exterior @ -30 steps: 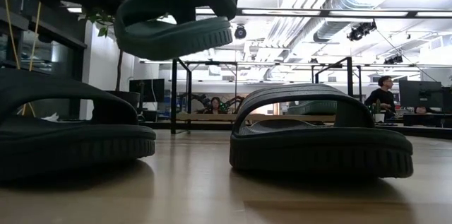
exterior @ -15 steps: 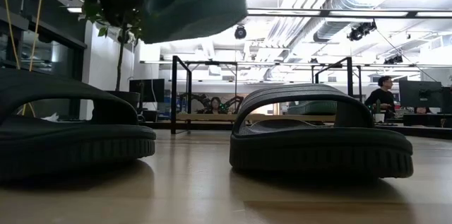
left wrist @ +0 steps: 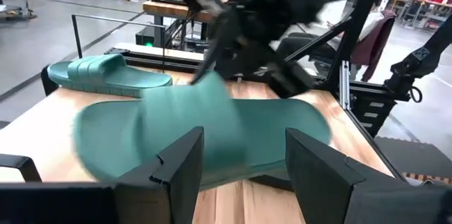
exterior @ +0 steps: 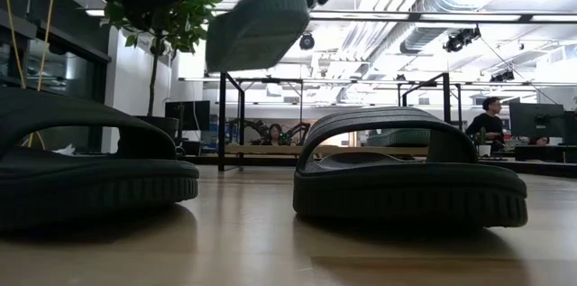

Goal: Pick and place slides into the shelf
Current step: Put the green slipper on the shelf

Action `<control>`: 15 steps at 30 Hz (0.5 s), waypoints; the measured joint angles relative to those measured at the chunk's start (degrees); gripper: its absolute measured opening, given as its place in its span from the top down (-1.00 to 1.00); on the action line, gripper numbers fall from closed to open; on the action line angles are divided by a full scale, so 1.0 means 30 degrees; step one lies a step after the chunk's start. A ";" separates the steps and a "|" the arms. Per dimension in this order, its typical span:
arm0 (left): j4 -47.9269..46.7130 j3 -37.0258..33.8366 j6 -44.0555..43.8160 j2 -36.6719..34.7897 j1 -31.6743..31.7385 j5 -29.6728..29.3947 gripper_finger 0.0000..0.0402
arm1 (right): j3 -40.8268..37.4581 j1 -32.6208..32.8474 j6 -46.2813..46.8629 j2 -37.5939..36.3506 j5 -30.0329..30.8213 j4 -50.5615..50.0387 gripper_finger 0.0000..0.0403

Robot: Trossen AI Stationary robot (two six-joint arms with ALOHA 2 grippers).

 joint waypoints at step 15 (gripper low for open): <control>0.0180 -0.0015 0.1978 -0.0936 0.0012 -0.1768 0.08 | -0.0022 -0.4960 -0.0304 -0.1856 -0.5899 0.0304 1.00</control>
